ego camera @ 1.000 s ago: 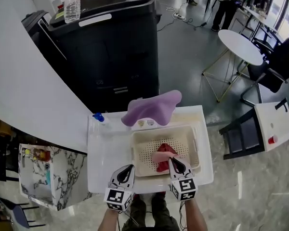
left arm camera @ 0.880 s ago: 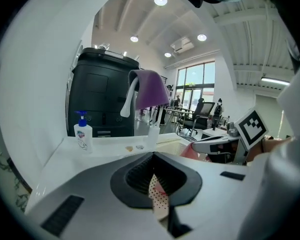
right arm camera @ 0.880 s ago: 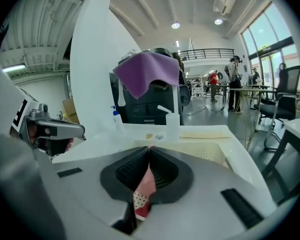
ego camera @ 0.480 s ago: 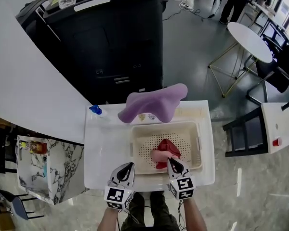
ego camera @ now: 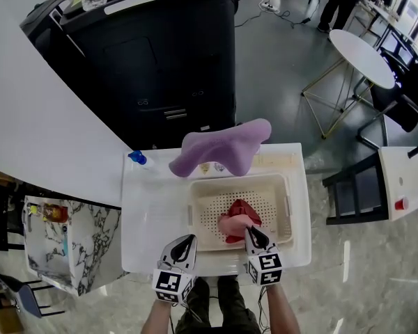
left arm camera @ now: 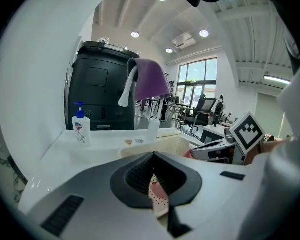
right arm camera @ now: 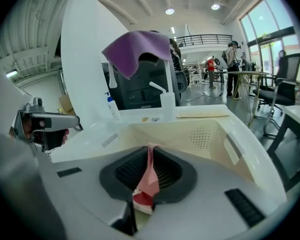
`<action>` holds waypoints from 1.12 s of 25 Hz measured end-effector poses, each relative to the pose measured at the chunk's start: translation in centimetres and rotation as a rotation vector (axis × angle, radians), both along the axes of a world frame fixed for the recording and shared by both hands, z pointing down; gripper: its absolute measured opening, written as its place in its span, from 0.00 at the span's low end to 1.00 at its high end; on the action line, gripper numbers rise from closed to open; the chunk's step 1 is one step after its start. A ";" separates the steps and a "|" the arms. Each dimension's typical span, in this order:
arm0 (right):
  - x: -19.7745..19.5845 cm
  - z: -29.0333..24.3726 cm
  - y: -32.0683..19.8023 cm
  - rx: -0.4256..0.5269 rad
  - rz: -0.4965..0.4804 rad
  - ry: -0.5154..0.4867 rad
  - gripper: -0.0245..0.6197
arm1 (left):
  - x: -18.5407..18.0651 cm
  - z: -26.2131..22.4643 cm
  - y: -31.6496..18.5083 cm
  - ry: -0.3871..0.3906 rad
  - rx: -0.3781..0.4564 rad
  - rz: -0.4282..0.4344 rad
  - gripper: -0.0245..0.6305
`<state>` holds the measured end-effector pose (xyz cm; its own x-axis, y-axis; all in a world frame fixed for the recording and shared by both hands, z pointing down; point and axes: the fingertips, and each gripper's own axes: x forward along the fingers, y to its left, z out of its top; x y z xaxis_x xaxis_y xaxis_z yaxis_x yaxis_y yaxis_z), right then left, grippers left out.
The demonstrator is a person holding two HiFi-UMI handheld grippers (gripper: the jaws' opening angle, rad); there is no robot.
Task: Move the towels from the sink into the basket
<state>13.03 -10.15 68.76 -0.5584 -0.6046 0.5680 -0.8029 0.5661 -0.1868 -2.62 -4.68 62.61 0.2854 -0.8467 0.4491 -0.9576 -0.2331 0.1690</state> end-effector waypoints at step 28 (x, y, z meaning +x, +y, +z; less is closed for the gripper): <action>-0.8 -8.9 0.3 0.185 0.052 -0.028 0.36 | -1.8 -6.0 1.1 -0.010 0.104 0.012 0.04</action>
